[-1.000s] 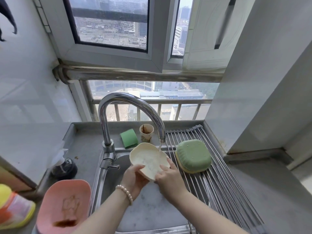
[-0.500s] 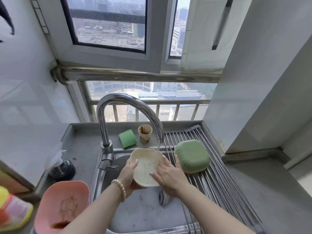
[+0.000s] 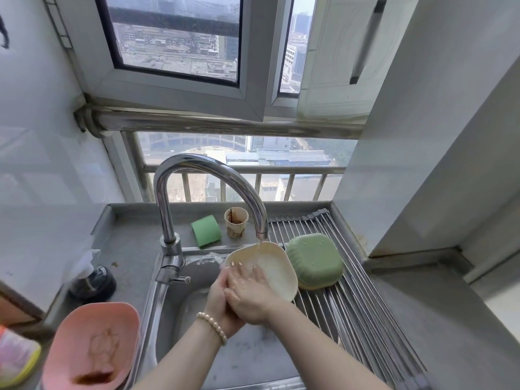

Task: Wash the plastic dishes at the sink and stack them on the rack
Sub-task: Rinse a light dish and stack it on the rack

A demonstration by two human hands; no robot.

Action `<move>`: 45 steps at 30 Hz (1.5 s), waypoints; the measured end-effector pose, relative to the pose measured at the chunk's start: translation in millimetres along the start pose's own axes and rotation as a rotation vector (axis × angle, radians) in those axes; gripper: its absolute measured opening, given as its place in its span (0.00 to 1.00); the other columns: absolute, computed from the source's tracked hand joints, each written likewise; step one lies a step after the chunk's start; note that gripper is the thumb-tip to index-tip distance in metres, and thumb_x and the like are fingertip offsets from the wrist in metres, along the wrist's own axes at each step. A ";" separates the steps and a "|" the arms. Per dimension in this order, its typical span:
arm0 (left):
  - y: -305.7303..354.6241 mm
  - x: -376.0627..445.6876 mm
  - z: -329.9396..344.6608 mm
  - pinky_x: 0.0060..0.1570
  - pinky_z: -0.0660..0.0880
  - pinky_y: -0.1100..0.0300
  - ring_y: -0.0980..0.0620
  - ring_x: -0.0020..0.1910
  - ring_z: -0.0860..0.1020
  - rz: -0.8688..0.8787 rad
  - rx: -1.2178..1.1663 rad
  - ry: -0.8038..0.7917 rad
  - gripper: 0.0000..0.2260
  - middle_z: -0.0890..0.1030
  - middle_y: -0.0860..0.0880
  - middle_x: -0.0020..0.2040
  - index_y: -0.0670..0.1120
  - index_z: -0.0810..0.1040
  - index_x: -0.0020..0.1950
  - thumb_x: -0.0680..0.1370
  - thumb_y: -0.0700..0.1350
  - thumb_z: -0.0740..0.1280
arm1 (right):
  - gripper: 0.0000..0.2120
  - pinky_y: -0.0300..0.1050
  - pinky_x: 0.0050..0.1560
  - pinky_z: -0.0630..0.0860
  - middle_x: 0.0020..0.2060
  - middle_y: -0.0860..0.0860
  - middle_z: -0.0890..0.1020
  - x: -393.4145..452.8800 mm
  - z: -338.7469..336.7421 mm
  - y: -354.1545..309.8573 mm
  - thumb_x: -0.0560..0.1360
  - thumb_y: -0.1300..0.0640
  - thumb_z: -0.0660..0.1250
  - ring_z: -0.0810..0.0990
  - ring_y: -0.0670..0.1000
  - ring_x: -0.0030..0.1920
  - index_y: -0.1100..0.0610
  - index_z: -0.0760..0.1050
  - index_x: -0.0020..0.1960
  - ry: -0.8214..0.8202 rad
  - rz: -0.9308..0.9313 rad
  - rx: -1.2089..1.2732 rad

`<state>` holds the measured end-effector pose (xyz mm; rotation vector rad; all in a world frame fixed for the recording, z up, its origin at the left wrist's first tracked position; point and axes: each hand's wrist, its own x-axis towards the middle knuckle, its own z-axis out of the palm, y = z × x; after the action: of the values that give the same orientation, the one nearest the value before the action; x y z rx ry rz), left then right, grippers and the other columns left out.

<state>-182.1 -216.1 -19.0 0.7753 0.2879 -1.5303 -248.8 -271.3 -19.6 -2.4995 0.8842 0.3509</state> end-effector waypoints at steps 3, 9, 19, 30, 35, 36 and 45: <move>-1.6 5.6 6.1 0.62 0.67 0.47 0.43 0.62 0.74 0.030 -0.017 0.015 0.26 0.78 0.42 0.61 0.44 0.73 0.67 0.78 0.62 0.57 | 0.29 0.50 0.75 0.34 0.78 0.54 0.48 -3.9 -6.5 0.1 0.80 0.51 0.44 0.43 0.47 0.77 0.55 0.42 0.79 -0.009 -0.063 0.090; 13.7 8.1 7.5 0.56 0.73 0.44 0.35 0.57 0.77 0.077 0.201 0.085 0.36 0.78 0.34 0.59 0.35 0.72 0.67 0.78 0.66 0.53 | 0.21 0.51 0.68 0.63 0.68 0.57 0.72 -21.6 -2.1 1.3 0.80 0.48 0.55 0.69 0.57 0.67 0.54 0.69 0.70 -0.067 -0.141 0.273; 39.8 18.2 -9.9 0.54 0.72 0.52 0.37 0.57 0.75 0.331 1.049 0.626 0.15 0.76 0.36 0.58 0.32 0.71 0.62 0.83 0.41 0.56 | 0.18 0.52 0.74 0.49 0.57 0.47 0.81 -42.3 12.3 47.2 0.76 0.42 0.63 0.73 0.48 0.63 0.54 0.80 0.55 0.163 0.003 0.099; 32.7 17.4 3.0 0.49 0.74 0.51 0.45 0.41 0.76 -0.013 0.594 0.201 0.35 0.79 0.42 0.43 0.41 0.76 0.57 0.71 0.72 0.59 | 0.29 0.38 0.27 0.57 0.22 0.44 0.61 -38.4 -12.2 37.8 0.62 0.39 0.77 0.60 0.45 0.26 0.52 0.60 0.26 0.682 0.161 1.125; 25.4 16.9 12.6 0.42 0.79 0.42 0.41 0.41 0.80 0.326 0.496 0.253 0.41 0.82 0.38 0.47 0.41 0.76 0.53 0.58 0.75 0.69 | 0.15 0.42 0.35 0.71 0.32 0.52 0.78 -24.9 -37.3 32.1 0.71 0.49 0.73 0.75 0.51 0.34 0.57 0.73 0.33 0.541 0.427 1.397; 26.5 17.2 11.1 0.44 0.79 0.43 0.42 0.41 0.79 0.391 0.560 0.289 0.42 0.82 0.40 0.46 0.41 0.75 0.49 0.54 0.75 0.70 | 0.14 0.44 0.38 0.73 0.35 0.53 0.79 -22.9 -39.7 31.4 0.73 0.48 0.71 0.76 0.52 0.37 0.58 0.75 0.37 0.525 0.486 1.460; 20.3 22.7 9.8 0.40 0.69 0.56 0.44 0.39 0.75 0.480 0.806 0.578 0.25 0.77 0.43 0.39 0.40 0.75 0.36 0.77 0.61 0.62 | 0.24 0.54 0.62 0.66 0.64 0.57 0.70 3.9 -18.9 -0.5 0.79 0.42 0.48 0.68 0.57 0.64 0.57 0.68 0.65 0.745 0.519 0.213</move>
<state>-164.2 -242.5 -20.4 1.7858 -0.1196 -0.9062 -243.9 -282.5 -4.7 -2.1627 1.7528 -0.5388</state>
